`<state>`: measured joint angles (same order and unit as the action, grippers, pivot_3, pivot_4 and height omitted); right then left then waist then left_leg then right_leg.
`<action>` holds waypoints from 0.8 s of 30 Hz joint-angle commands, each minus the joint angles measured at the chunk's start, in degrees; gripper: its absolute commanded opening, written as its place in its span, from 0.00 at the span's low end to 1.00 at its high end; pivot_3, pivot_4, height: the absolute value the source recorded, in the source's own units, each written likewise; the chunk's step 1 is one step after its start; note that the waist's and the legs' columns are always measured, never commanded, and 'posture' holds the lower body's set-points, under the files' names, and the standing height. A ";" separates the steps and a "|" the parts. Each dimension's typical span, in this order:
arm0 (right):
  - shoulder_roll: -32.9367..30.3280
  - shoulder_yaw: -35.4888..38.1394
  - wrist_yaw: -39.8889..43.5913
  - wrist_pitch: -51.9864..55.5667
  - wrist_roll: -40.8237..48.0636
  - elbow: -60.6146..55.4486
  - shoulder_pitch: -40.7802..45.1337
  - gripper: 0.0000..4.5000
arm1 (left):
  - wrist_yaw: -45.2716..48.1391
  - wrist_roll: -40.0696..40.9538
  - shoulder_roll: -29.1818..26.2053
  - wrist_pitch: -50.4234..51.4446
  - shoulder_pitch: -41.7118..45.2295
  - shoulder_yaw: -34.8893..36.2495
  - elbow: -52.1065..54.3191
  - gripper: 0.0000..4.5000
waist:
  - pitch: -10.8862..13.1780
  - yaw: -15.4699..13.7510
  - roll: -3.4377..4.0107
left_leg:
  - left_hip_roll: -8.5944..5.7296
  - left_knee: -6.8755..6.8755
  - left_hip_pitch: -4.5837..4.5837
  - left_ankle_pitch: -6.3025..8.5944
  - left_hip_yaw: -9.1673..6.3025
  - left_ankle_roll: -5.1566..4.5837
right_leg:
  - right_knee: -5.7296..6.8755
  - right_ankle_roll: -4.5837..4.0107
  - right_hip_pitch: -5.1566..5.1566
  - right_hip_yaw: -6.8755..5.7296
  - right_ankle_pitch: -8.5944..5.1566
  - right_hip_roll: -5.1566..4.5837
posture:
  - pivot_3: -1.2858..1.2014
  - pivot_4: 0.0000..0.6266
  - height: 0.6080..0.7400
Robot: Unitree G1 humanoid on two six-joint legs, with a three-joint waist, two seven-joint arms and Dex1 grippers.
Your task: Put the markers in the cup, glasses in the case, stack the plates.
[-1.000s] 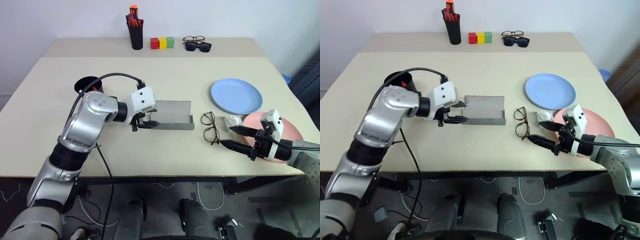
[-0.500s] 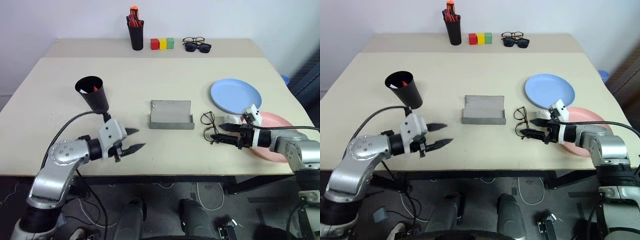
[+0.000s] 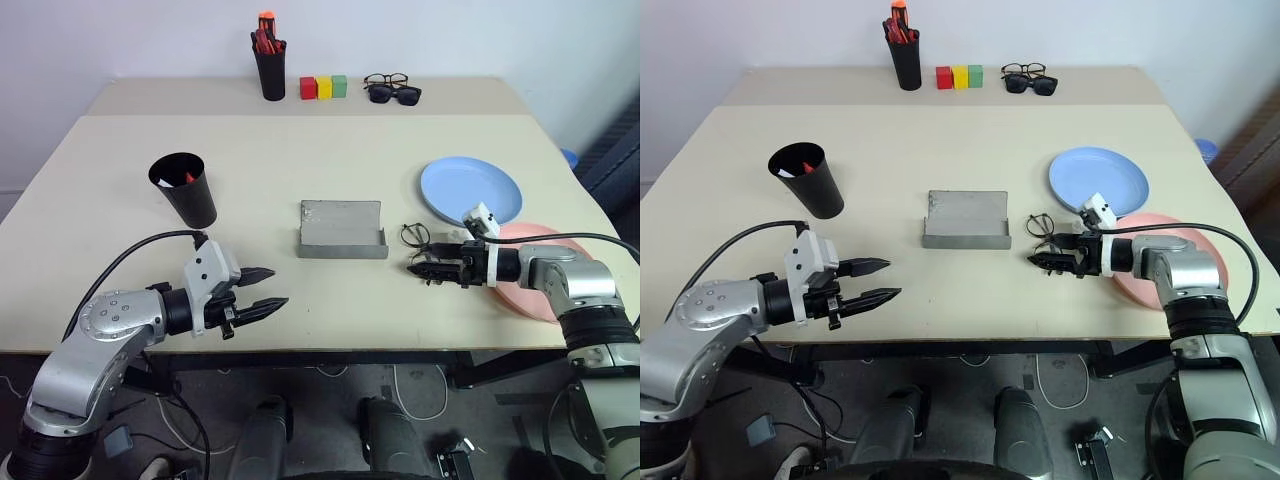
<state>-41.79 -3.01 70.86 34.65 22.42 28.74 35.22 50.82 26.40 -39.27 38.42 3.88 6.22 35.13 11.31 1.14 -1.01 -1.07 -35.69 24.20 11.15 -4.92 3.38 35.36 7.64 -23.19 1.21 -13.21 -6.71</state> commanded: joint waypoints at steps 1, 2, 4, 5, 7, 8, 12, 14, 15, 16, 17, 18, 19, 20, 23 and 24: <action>0.51 0.17 1.12 -1.12 -1.04 1.32 1.70 1.00 | -2.07 2.13 -0.17 0.43 -0.36 1.97 2.60 0.56 | 0.00 0.01 0.00 | 0.00 -0.01 0.00 0.00 0.00 0.00 | 0.00 0.00 0.00 0.00 0.00 0.00 | 0.52 0.24 1.00; 0.77 0.14 1.21 -1.33 -1.41 1.89 2.12 1.00 | -2.25 2.16 -0.50 0.23 -0.61 1.83 2.66 0.56 | 0.00 0.02 0.00 | 0.00 -0.01 0.00 0.00 0.00 0.00 | 0.00 0.00 0.00 0.00 0.00 0.00 | 0.52 0.24 1.00; 1.16 0.08 1.57 -1.84 -2.08 2.85 2.82 1.00 | -2.96 2.57 -0.59 0.18 -1.08 1.81 2.97 0.56 | 0.00 0.07 0.00 | 0.00 -0.01 0.00 0.00 0.00 0.00 | 0.00 0.00 0.00 0.00 0.00 0.00 | 0.52 0.24 1.00; 1.42 0.07 1.62 -2.15 -2.42 3.38 3.23 1.00 | -3.41 2.80 -0.54 0.24 -1.28 1.80 3.14 0.56 | 0.00 0.06 0.00 | 0.00 -0.01 0.00 0.00 0.00 0.00 | 0.00 0.00 0.00 0.00 0.00 0.00 | 0.52 0.24 1.00; 1.81 0.09 1.72 -2.69 -3.00 4.19 3.87 0.87 | -4.16 2.99 -0.57 0.26 -1.70 1.55 3.57 0.57 | 0.00 0.05 0.00 | 0.00 0.00 -0.01 0.00 0.00 0.00 | 0.01 0.00 0.00 0.00 0.00 0.00 | 0.52 0.24 1.00; 1.95 0.09 1.82 -2.93 -3.26 4.49 4.12 0.80 | -4.49 3.01 -0.58 0.26 -1.85 1.43 3.72 0.57 | 0.00 0.04 0.00 | 0.00 0.01 -0.02 0.00 0.00 0.00 | 0.01 0.00 0.00 0.00 0.00 0.00 | 0.52 0.24 1.00; 2.33 0.28 2.20 -3.66 -4.18 5.14 4.61 0.35 | -5.42 3.25 -0.64 0.20 -2.39 1.07 3.98 0.57 | 0.00 0.01 0.00 | 0.00 0.01 -0.01 0.00 0.01 0.00 | -0.01 0.00 0.00 0.01 0.00 0.00 | 0.52 0.24 1.00; 2.34 0.36 2.34 -4.21 -4.58 5.32 4.58 0.11 | -5.78 2.84 -0.78 -0.23 -2.58 0.70 3.86 0.57 | 0.00 -0.01 0.00 | 0.00 0.02 -0.01 0.00 0.01 0.00 | 0.00 0.00 -0.01 0.00 0.00 0.00 | 0.52 0.24 1.00; 2.32 0.43 2.41 -4.25 -4.66 5.33 4.53 0.00 | -6.04 2.69 -0.71 -0.42 -2.53 0.58 3.78 0.57 | 0.00 0.00 0.00 | 0.00 0.02 -0.01 0.00 0.01 0.00 | -0.01 0.00 -0.01 0.00 0.00 0.00 | 0.52 0.24 1.00; 2.28 0.46 2.48 -4.14 -4.63 5.20 4.42 0.00 | -6.25 2.66 -0.66 -0.48 -2.44 0.48 3.68 0.57 | -0.01 0.04 -0.02 | 0.00 0.02 -0.04 0.00 0.01 0.00 | -0.01 0.00 0.04 0.00 0.00 0.00 | 0.52 0.24 1.00; 2.26 0.54 2.43 -4.10 -4.63 4.93 4.21 0.00 | -6.40 2.66 -0.64 -0.56 -2.35 0.31 3.56 0.57 | -0.02 0.03 -0.03 | 0.00 0.00 -0.07 0.00 0.01 0.00 | -0.01 0.00 0.06 0.01 0.00 0.00 | 0.52 0.24 1.00; 2.24 0.63 2.35 -4.16 -4.66 4.66 4.02 0.00 | -6.49 2.63 -0.63 -0.71 -2.28 0.14 3.44 0.57 | -0.02 0.03 -0.03 | 0.00 -0.01 -0.07 0.00 0.01 0.01 | -0.01 0.00 0.07 0.01 0.00 0.00 | 0.52 0.24 1.00; 2.12 0.78 2.28 -4.05 -4.60 4.19 3.74 0.00 | -6.56 2.47 -0.61 -0.96 -2.25 -0.08 3.29 0.57 | -0.02 0.03 -0.03 | 0.00 -0.02 -0.07 0.01 0.01 0.01 | -0.01 0.00 0.07 0.00 0.00 0.00 | 0.52 0.24 1.00; 1.99 0.96 2.16 -4.05 -4.56 3.77 3.52 0.00 | -6.65 2.40 -0.56 -1.12 -2.18 -0.26 3.13 0.57 | -0.02 0.01 -0.03 | 0.00 -0.02 -0.07 0.01 0.01 0.01 | -0.01 0.00 0.07 0.01 0.00 0.00 | 0.52 0.24 1.00; 0.81 2.20 1.73 -3.67 -3.96 1.27 2.77 0.00 | -6.83 2.33 -0.38 -1.57 -1.86 -0.76 2.44 0.57 | -0.02 -0.03 -0.03 | 0.00 0.00 -0.08 0.01 0.00 0.01 | -0.01 -0.02 0.06 0.00 0.01 0.00 | 0.52 0.24 1.00; 0.48 2.64 1.67 -3.59 -3.73 0.55 2.65 0.00 | -6.90 2.17 -0.38 -1.82 -1.71 -0.99 2.14 0.57 | -0.02 -0.03 -0.02 | 0.00 0.00 -0.07 0.01 0.00 0.01 | -0.02 -0.04 0.06 0.01 0.02 0.00 | 0.52 0.24 1.00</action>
<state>-39.63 -2.15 73.03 30.99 18.39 31.45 38.13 44.01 28.71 -39.44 38.07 1.47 5.23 36.75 11.30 1.10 -1.03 -1.07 -35.68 24.15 11.16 -4.91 3.39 35.33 7.59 -23.17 1.21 -13.18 -6.72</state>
